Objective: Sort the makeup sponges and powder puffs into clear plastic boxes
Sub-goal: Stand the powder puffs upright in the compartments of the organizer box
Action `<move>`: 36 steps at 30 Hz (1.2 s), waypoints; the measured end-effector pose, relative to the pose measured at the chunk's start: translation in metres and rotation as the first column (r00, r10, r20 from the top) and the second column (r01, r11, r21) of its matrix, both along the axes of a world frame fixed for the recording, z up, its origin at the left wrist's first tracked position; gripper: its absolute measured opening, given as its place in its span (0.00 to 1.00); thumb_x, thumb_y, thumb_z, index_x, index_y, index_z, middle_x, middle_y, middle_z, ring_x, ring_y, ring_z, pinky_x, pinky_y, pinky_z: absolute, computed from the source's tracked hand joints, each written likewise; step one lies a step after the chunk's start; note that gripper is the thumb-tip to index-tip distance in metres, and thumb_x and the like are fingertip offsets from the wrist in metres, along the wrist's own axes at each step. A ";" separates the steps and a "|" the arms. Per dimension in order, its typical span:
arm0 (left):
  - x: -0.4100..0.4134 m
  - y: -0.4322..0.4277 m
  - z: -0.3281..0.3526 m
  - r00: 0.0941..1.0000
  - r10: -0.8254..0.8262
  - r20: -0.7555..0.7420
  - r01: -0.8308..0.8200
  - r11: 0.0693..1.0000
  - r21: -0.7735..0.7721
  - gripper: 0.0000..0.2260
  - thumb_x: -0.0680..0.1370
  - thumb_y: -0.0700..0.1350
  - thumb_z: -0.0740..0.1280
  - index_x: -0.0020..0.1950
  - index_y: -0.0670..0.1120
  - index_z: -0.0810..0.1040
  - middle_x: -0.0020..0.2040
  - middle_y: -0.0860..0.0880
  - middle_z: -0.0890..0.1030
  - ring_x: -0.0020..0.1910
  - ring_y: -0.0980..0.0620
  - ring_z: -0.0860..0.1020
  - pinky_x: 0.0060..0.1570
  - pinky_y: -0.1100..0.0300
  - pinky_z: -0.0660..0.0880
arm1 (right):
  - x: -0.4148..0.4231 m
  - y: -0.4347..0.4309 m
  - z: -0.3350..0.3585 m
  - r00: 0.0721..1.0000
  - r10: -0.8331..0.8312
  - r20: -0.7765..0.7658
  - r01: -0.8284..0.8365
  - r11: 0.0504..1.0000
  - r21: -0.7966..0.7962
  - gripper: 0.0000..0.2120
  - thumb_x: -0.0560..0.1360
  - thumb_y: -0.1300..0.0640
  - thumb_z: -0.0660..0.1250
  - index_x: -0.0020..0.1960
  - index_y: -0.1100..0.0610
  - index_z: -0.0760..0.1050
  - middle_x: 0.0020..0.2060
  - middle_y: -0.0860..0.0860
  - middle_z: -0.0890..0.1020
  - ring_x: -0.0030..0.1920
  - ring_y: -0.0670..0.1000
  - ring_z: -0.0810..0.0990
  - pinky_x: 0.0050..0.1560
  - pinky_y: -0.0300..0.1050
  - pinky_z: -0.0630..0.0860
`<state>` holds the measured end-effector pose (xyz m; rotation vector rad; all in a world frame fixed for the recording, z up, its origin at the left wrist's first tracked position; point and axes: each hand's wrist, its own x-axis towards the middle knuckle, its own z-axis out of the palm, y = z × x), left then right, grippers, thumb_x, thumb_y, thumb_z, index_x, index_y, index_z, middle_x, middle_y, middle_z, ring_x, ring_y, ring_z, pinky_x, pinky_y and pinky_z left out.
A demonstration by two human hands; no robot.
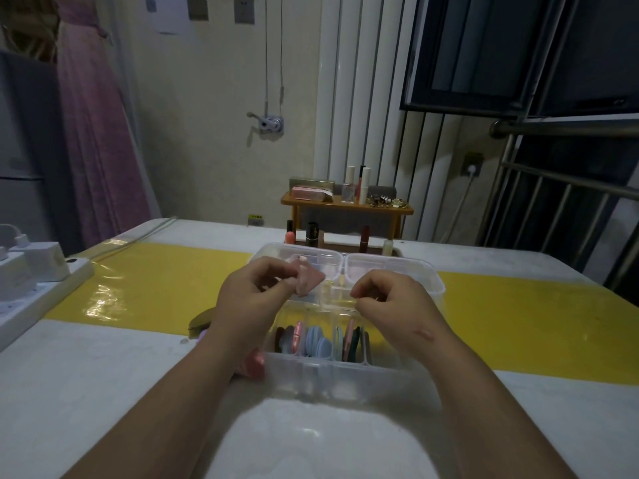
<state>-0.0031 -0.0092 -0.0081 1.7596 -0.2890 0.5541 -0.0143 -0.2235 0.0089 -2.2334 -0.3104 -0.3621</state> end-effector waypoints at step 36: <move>-0.001 -0.001 -0.003 0.991 -0.086 -0.100 0.102 0.980 0.172 0.10 0.76 0.42 0.72 0.43 0.59 0.83 0.42 0.55 0.84 0.43 0.61 0.79 0.42 0.63 0.78 | -0.004 -0.009 0.009 0.988 -0.080 -0.134 0.046 0.968 -0.245 0.06 0.65 0.54 0.64 0.32 0.54 0.77 0.30 0.51 0.80 0.36 0.54 0.81 0.41 0.58 0.82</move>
